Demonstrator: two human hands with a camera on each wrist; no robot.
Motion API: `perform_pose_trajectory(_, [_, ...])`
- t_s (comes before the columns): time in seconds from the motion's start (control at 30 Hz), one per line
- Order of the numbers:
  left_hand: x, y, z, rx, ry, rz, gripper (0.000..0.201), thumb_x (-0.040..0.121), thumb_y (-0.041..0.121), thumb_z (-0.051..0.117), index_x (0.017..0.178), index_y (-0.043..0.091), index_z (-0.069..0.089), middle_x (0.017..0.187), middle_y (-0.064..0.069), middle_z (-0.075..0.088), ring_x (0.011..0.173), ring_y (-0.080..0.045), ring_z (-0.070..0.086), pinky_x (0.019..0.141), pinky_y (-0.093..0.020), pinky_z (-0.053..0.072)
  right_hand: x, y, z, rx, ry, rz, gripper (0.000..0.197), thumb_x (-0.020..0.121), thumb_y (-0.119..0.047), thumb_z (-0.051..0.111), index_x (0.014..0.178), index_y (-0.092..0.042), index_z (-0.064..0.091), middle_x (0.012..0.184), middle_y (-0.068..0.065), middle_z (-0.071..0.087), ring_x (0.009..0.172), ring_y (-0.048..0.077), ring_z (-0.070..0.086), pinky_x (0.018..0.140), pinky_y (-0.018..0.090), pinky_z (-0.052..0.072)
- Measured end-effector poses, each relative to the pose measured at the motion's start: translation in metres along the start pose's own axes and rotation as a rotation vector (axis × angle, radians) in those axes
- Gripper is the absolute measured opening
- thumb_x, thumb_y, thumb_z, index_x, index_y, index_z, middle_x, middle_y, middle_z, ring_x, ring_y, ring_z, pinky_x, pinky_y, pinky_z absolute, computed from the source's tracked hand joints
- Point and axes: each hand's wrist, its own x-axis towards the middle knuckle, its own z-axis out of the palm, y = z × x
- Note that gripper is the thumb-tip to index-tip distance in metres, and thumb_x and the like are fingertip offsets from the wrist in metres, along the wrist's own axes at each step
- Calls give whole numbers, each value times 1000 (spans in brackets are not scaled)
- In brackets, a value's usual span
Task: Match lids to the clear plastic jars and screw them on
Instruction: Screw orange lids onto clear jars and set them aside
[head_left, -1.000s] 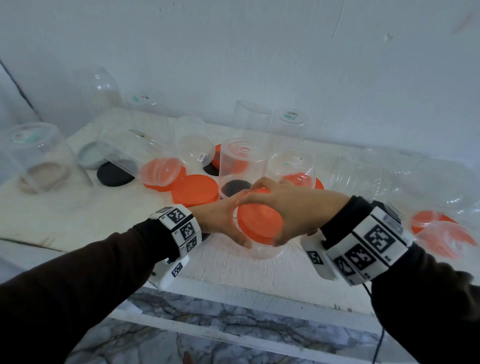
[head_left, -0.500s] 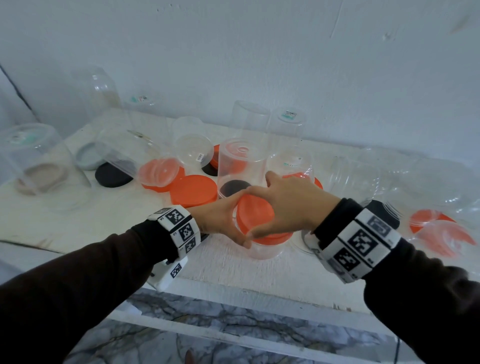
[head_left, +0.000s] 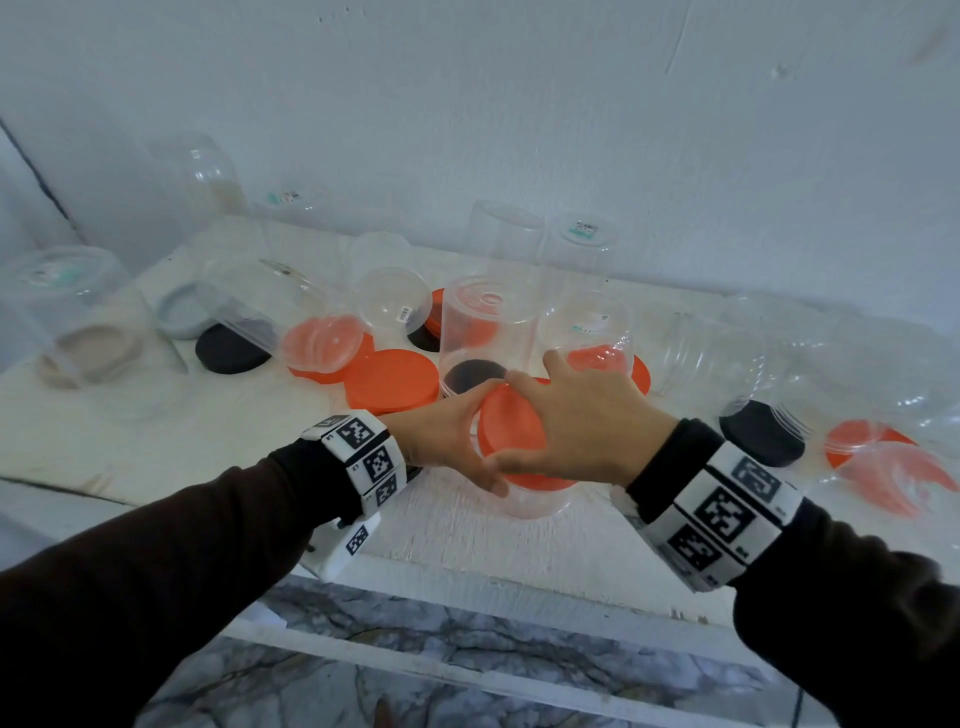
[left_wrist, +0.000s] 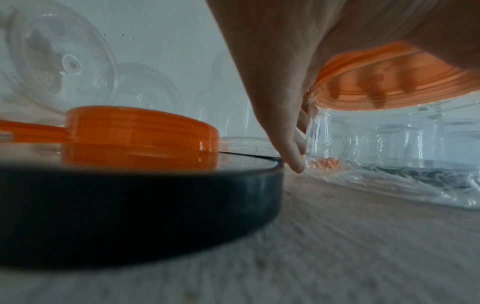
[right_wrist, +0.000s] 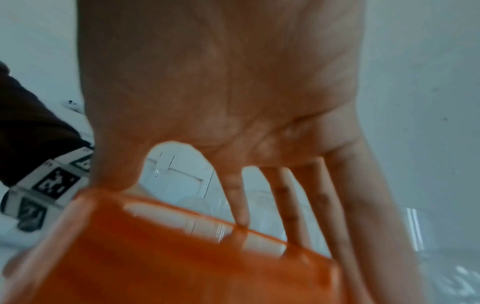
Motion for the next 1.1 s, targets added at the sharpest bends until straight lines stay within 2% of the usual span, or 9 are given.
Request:
perform_pose_trajectory(0.1, [0,1,0,39,7,-2,104,59,18,87,140,24,22,128,15,40,123,-6,39,106,-26,33,1,14,-7,213,-175,-177,98,72,-60,66,145,-39,5,149,-4,14,131,23,26,101,40,36])
perform_pose_trajectory(0.2, [0,2,0,40,-11,12,101,60,13,85,139,26,24,127,22,35,122,-3,36,104,-21,31,2,19,-9,323,-234,-260,95,69,-34,76,139,-51,14,144,-10,17,124,18,27,96,33,38])
perform_pose_trajectory(0.4, [0,1,0,20,14,3,104,58,16,87,140,25,24,131,10,43,123,-8,42,102,-24,36,3,4,-1,-42,33,-41,90,67,-81,46,142,-34,25,119,4,45,105,27,50,76,36,39])
perform_pose_trajectory(0.53, [0,2,0,15,13,12,101,60,12,86,139,25,23,130,12,41,124,-7,39,104,-21,34,4,20,-7,238,-166,-221,92,70,-56,69,143,-46,14,147,-5,18,131,20,26,102,38,35])
perform_pose_trajectory(0.63, [0,2,0,-2,-23,26,103,60,12,86,139,29,22,134,13,38,127,-8,37,105,-24,33,3,21,-8,295,-225,-290,87,70,-36,76,137,-51,24,145,-11,17,126,18,26,100,34,36])
perform_pose_trajectory(0.73, [0,1,0,31,19,5,95,60,12,85,131,33,26,124,21,39,119,-3,39,96,-12,33,2,12,-1,172,-64,-180,83,68,-56,68,136,-50,21,129,-2,34,111,22,36,87,33,41])
perform_pose_trajectory(0.83, [0,0,0,50,27,-11,95,59,16,86,130,35,26,120,20,42,117,-2,42,94,-11,33,2,9,1,61,-19,-132,88,67,-70,60,140,-47,18,125,1,38,111,27,42,81,34,41])
perform_pose_trajectory(0.97, [0,2,0,57,14,-7,99,61,15,85,138,28,23,127,17,38,123,-6,38,100,-17,31,4,20,-4,201,-216,-229,102,66,-47,77,141,-51,8,147,-3,15,128,24,31,98,36,40])
perform_pose_trajectory(1.1, [0,2,1,39,3,7,95,61,12,85,131,34,25,121,24,39,118,-1,40,96,-14,35,9,21,-2,170,-182,-259,101,61,-45,81,138,-53,16,140,-3,26,119,22,40,95,38,44])
